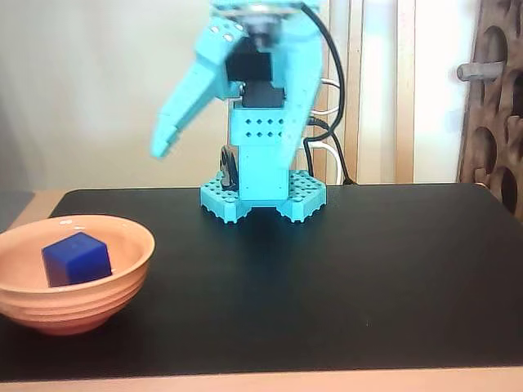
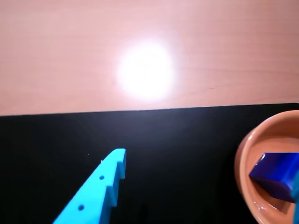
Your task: Place the blue cube in the orange bowl.
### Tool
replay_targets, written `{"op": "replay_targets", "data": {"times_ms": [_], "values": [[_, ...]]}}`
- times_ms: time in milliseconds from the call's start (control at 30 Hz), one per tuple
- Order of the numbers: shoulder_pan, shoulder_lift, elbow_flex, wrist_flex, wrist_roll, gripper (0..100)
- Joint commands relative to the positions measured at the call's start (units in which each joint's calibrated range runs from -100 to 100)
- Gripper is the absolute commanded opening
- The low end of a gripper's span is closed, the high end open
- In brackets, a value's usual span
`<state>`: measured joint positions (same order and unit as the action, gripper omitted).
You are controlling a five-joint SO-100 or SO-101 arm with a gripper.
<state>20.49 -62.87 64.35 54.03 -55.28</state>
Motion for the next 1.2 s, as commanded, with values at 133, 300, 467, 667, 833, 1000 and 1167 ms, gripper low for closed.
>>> {"op": "replay_targets", "data": {"times_ms": [133, 300, 467, 667, 833, 1000, 1167], "values": [[-5.3, -11.1, 10.2, -0.1, -0.3, 40], [-6.7, -15.9, 15.9, -0.1, -0.3, 40], [-6.5, -19.2, 19.9, 0.1, -0.3, 40], [-6.2, -23.1, 25.8, -0.3, -0.3, 39], [-6.2, -26.6, 30.0, -0.3, -0.3, 35], [-6.2, -30.4, 34.7, 0.2, -0.4, 35], [-6.2, -32.6, 35.6, 3.4, -0.4, 35]]}}
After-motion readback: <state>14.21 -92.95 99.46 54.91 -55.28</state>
